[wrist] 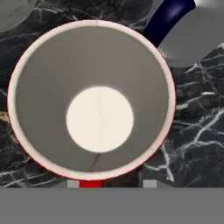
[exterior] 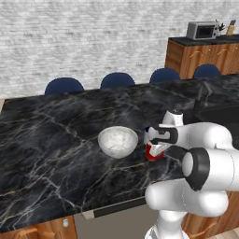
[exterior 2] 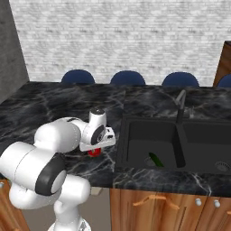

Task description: Clear the mugs and bowl far away from the sink.

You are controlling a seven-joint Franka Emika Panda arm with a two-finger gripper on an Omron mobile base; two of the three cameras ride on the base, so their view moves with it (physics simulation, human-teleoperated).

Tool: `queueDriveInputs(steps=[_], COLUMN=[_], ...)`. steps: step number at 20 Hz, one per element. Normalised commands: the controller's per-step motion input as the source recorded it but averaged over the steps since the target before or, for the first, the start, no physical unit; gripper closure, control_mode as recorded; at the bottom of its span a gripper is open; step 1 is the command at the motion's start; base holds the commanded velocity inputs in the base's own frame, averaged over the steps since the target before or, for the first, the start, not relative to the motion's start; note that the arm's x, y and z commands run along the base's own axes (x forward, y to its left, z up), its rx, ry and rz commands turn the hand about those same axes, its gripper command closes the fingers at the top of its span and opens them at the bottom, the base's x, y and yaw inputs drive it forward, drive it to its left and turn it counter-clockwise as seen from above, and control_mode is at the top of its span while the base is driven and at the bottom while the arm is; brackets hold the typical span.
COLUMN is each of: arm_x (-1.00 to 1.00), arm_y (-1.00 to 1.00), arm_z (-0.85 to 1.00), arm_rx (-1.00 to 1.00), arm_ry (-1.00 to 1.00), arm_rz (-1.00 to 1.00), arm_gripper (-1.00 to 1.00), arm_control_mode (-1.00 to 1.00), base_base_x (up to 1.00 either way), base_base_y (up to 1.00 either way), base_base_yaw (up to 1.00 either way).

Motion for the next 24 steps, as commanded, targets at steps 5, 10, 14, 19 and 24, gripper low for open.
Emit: queueDriveInputs(steps=[5, 10, 14, 19, 24], arm_x=[-0.07, -0.17, -0.4, -0.3, -0.21], arm_y=[0.01, 0.1, -0.06, -0.02, 0.03], arm_z=[-0.12, 0.0, 0.9, 1.0, 1.0], arm_rx=[0.01, 0.0, 0.02, 0.0, -0.07], arm_ry=[0.0, 0.01, 0.0, 0.15, 0.17], arm_rz=[0.0, -0.01, -0.07, -0.16, -0.18], arm_gripper=[1.0, 1.0, 1.0, 1.0, 1.0], arm_control_mode=[-1.0, -1.0, -1.0, -1.0, -1.0], base_base_x=[0.0, 0.0, 0.0, 0.0, 0.0], base_base_y=[0.0, 0.0, 0.0, 0.0, 0.0], base_base_yaw=[0.0, 0.0, 0.0, 0.0, 0.0])
